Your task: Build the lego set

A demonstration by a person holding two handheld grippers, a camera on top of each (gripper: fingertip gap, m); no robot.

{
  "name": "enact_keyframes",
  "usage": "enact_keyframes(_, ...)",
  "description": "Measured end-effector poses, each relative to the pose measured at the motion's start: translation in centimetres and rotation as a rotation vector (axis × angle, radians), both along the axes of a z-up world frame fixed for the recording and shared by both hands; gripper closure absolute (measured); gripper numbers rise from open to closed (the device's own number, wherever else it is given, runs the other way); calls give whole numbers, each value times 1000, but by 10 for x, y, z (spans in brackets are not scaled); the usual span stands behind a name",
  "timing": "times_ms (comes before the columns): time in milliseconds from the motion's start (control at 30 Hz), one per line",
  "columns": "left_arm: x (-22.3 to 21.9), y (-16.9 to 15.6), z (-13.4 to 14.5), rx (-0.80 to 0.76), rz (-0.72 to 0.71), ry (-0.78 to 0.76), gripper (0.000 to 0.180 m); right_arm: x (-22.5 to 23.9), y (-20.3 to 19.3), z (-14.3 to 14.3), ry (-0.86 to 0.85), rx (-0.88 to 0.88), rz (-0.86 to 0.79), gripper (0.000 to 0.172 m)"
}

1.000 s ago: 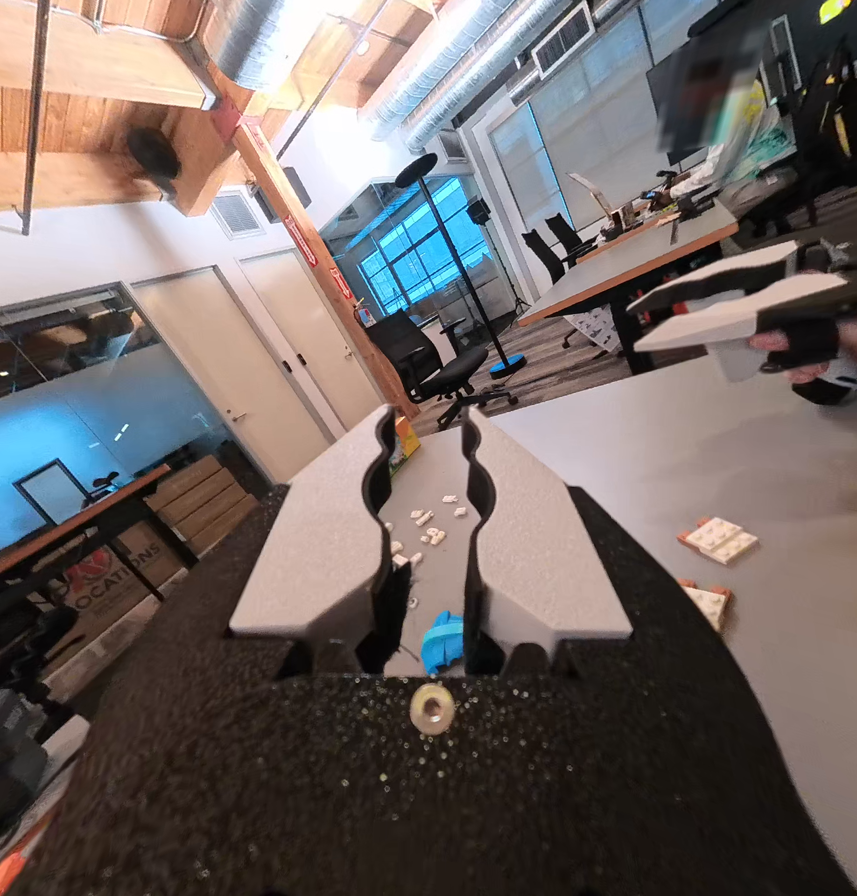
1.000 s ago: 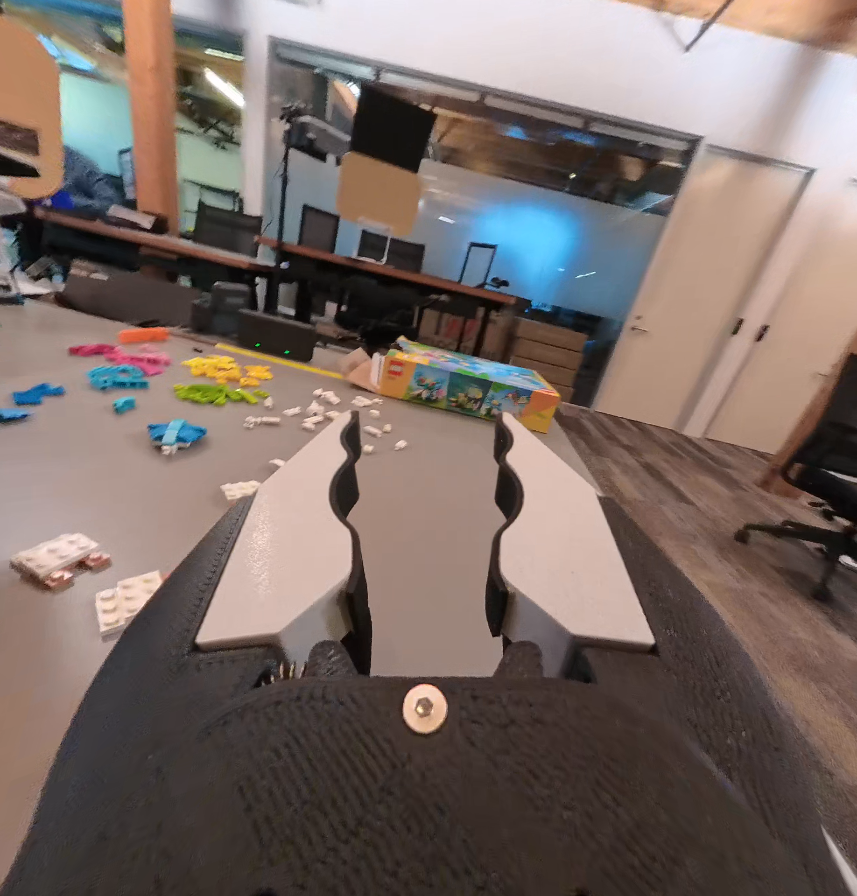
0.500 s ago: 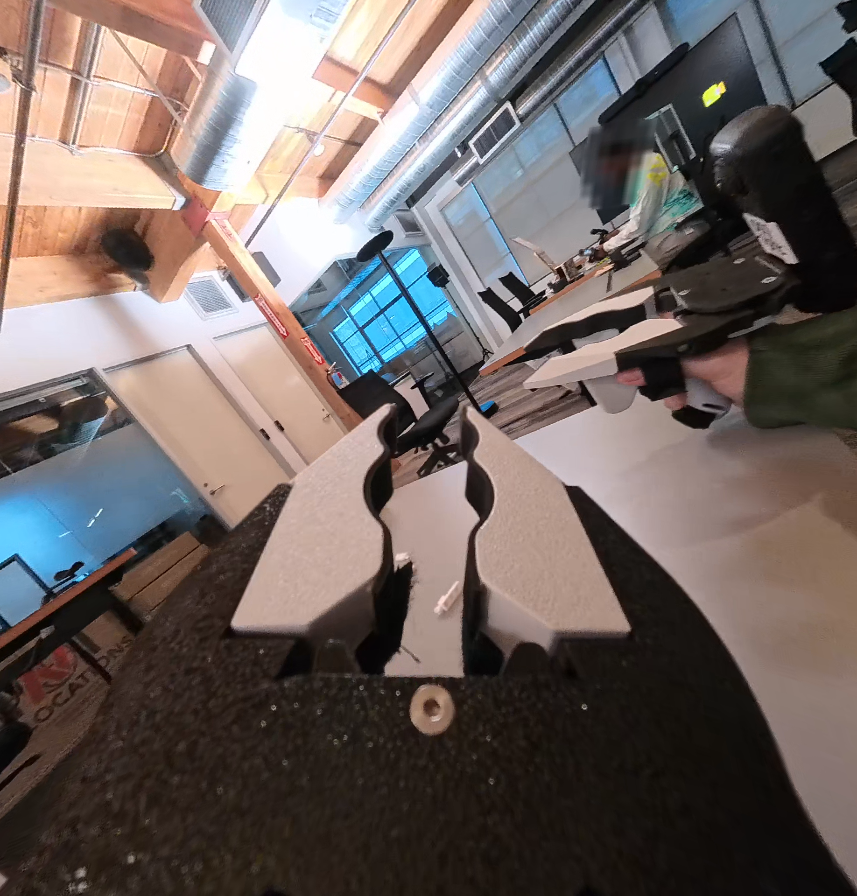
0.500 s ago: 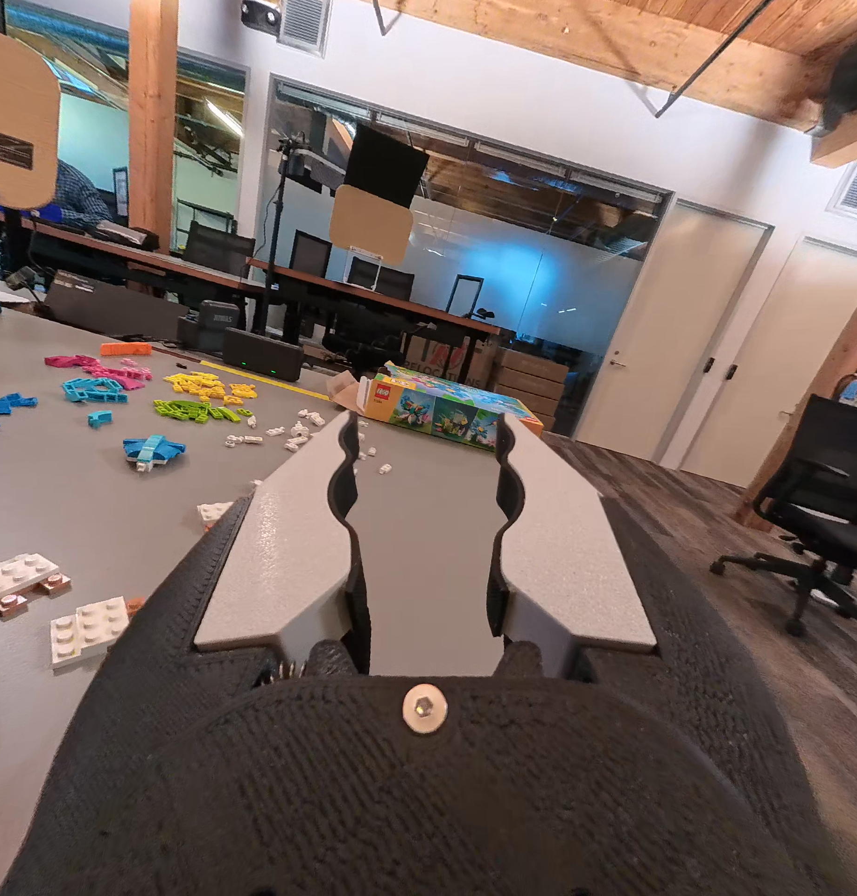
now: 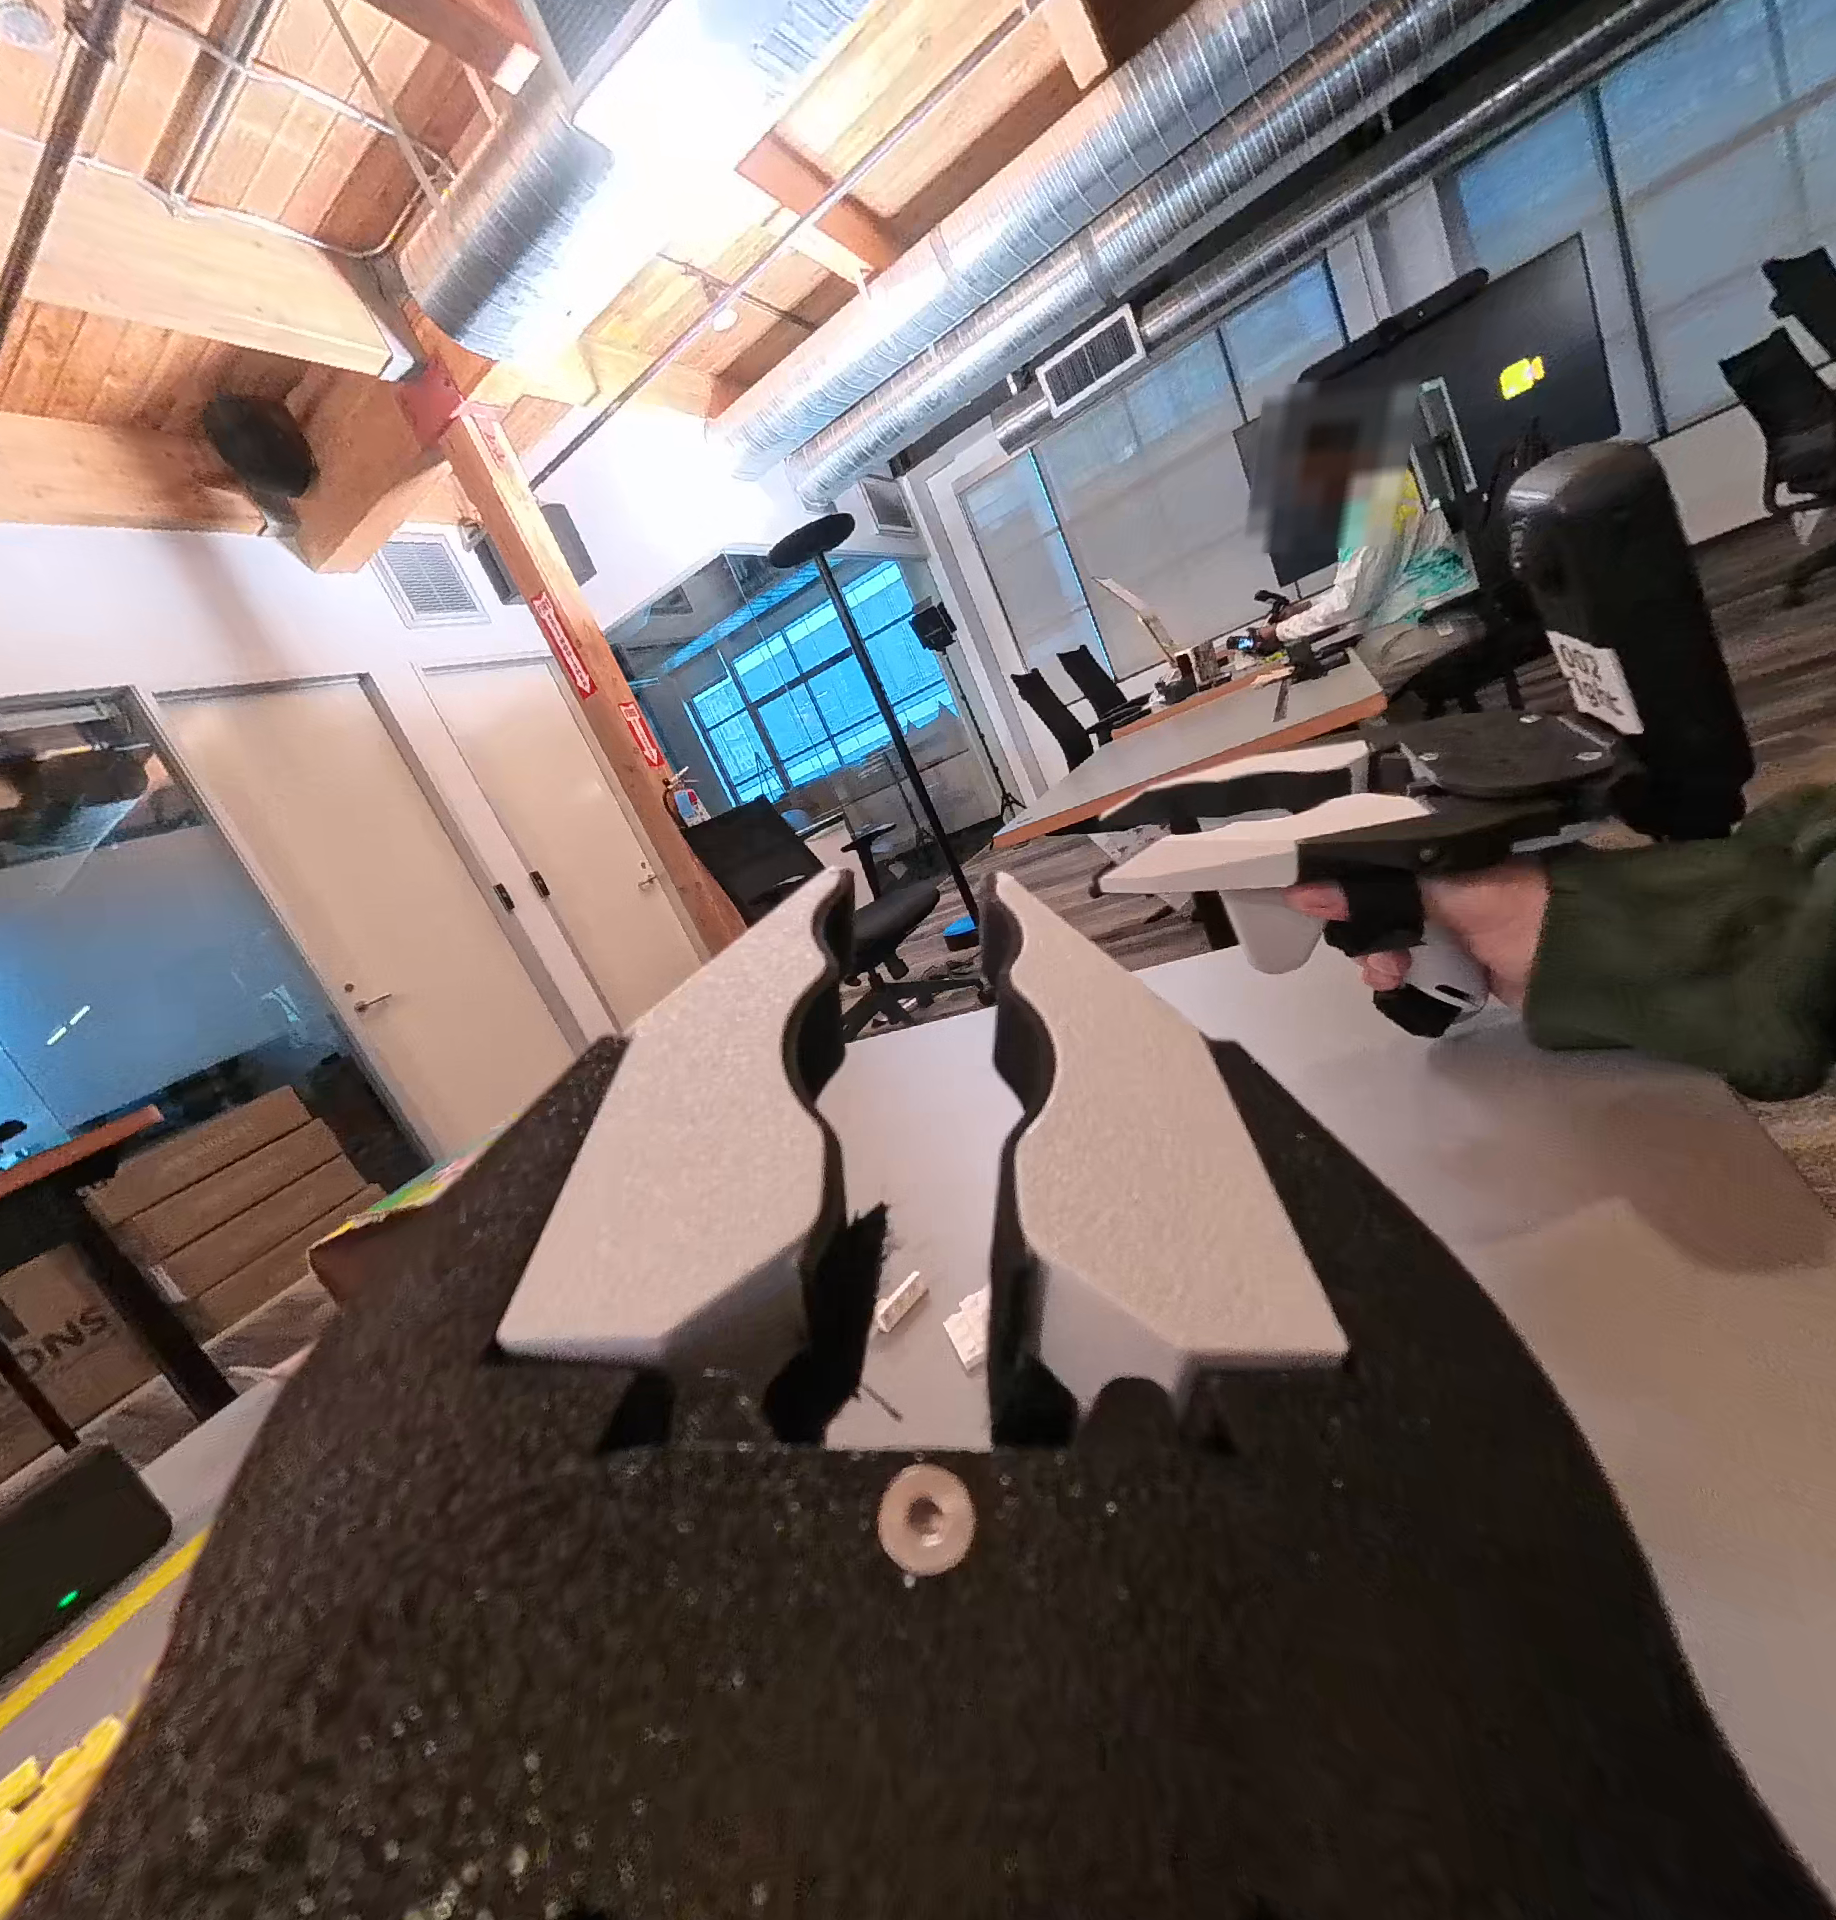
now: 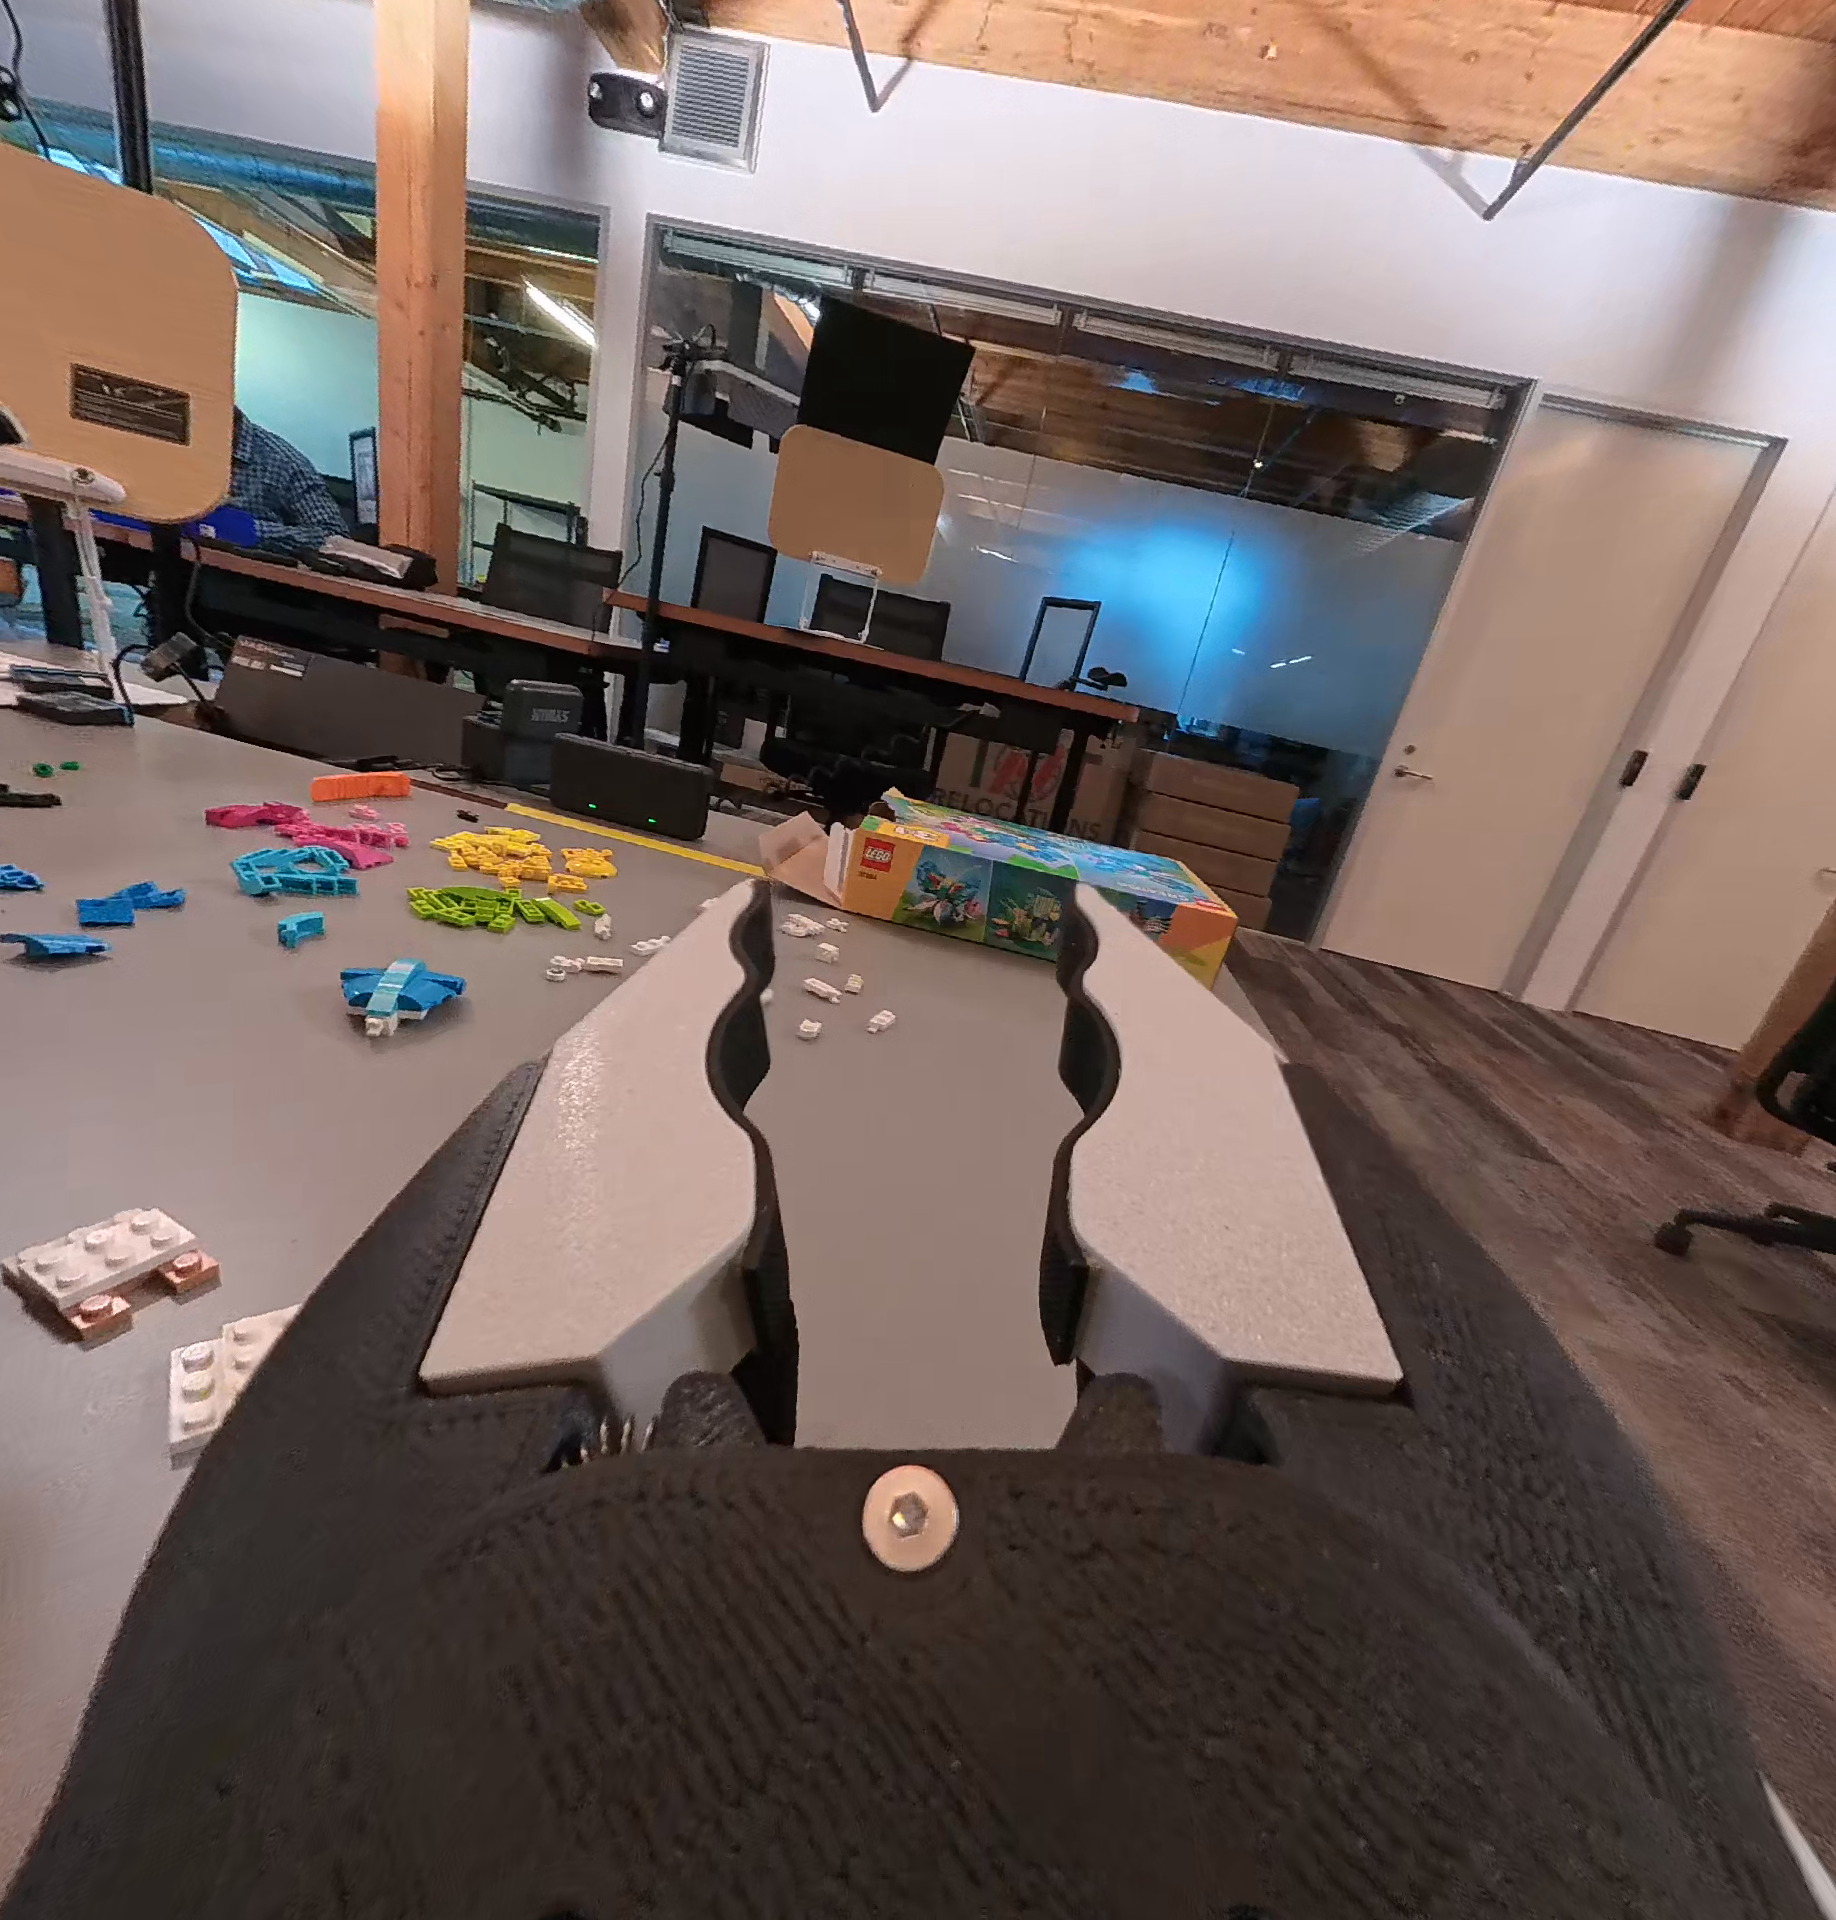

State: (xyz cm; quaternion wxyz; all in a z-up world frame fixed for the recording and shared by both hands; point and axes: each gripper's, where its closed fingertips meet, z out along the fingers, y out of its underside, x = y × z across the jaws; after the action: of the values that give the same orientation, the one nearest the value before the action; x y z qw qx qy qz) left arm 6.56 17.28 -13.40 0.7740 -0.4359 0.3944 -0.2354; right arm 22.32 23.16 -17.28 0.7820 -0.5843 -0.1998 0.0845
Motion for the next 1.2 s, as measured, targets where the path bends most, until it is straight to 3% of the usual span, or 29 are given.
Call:
enact_keyframes(433,-2,3,-1,-1,16,6,160,-4,-4,2,38,0,60,119)
enact_keyframes(667,-6,-3,8,28,6,-5,160,-4,-1,-1,-8,3,35,119)
enact_keyframes(1100,-2,-4,0,16,-8,6,156,-7,-2,-4,-69,-2,12,120)
enact_keyframes(1200,-9,-22,19,-25,-38,-37,148,-2,-8,-2,-55,8,1,121)
